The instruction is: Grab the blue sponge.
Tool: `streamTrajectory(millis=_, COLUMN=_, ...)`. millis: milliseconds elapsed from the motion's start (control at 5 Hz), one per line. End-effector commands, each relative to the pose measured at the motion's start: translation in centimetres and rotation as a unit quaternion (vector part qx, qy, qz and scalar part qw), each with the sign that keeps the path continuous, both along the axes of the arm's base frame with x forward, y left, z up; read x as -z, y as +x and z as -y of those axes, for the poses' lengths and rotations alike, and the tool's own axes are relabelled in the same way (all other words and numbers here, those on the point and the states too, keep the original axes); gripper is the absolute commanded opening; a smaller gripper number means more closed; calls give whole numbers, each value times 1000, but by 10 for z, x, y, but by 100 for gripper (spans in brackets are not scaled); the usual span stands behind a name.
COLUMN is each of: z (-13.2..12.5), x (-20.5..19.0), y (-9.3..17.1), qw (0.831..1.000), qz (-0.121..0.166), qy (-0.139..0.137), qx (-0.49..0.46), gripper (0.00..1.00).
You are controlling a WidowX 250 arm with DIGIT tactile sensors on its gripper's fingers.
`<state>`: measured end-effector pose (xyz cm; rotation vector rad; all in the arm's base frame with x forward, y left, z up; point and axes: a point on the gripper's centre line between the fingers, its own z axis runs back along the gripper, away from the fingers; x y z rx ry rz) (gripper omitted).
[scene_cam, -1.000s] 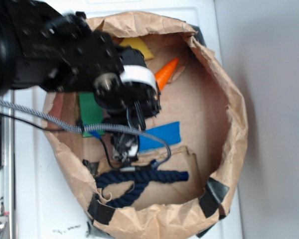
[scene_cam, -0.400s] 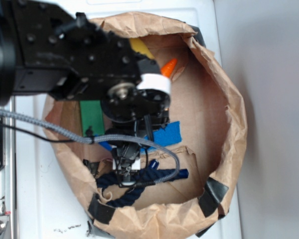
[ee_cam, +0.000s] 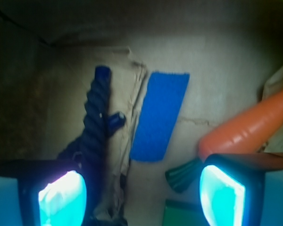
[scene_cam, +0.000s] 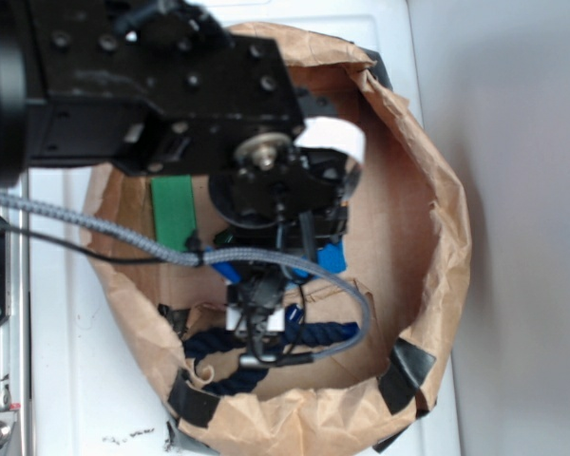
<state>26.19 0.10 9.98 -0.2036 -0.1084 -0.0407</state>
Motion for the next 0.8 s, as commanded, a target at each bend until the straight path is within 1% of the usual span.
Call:
streamTrajectory(millis=0, z=6, x=4, y=26, qw=998, qz=41, qy=27, qx=-26, gripper=100)
streamTrajectory(millis=200, z=13, x=11, y=35, qw=998, qz=46, qy=23, qx=-24, gripper=100)
streamTrajectory(millis=400, z=13, x=26, y=40, qw=998, qz=50, qy=26, qx=-22, gripper=100)
streamTrajectory(millis=600, z=13, x=38, y=36, qw=998, qz=55, qy=29, qx=-18, gripper=100)
